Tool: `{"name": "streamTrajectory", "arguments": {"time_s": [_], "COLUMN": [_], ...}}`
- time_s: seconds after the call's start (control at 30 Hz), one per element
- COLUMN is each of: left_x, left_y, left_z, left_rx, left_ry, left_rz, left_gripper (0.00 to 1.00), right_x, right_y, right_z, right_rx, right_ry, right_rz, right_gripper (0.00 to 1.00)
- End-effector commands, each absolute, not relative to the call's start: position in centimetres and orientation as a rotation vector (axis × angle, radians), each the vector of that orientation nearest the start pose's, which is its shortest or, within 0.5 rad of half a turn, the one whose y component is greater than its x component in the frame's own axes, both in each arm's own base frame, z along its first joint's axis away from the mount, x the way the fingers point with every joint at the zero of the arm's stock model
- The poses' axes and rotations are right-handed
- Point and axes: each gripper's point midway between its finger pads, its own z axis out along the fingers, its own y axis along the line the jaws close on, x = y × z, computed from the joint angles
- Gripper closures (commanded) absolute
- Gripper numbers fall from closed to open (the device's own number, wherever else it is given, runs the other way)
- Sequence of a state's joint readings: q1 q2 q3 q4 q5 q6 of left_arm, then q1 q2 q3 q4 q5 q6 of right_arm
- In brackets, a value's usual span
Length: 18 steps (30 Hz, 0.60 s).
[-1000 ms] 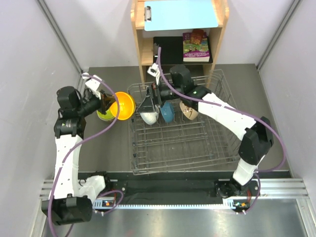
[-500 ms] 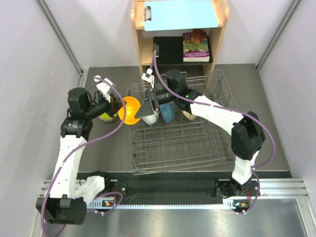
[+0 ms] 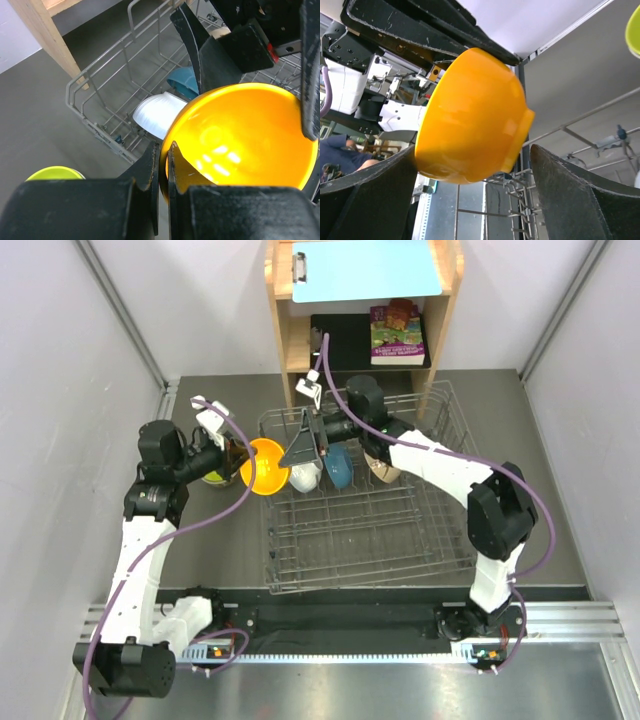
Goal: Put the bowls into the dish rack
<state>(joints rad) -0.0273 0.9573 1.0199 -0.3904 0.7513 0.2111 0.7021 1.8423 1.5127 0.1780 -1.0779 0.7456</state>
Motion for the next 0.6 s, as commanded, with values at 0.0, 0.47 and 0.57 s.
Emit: {"name": "streamTrajectory", "arguments": {"time_s": [0.0, 0.47, 0.57], "left_x": [28.6, 28.3, 28.3], "left_y": [-12.6, -12.9, -12.8], "left_z": [31.6, 31.4, 31.2], "left_rx": [0.737, 0.735, 0.732], "left_ry": [1.630, 1.631, 1.636], "left_rz": [-0.585, -0.610, -0.609], "left_gripper": [1.00, 1.00, 1.00], "right_x": [25.3, 24.5, 24.4], "right_y": [42.9, 43.3, 43.3], "right_z": [31.1, 31.3, 31.3], "right_rx": [-0.947, -0.965, -0.963], "right_ry": [1.787, 1.779, 1.778], "right_rz": [1.882, 1.925, 1.937], "right_gripper": [0.12, 0.30, 0.51]}}
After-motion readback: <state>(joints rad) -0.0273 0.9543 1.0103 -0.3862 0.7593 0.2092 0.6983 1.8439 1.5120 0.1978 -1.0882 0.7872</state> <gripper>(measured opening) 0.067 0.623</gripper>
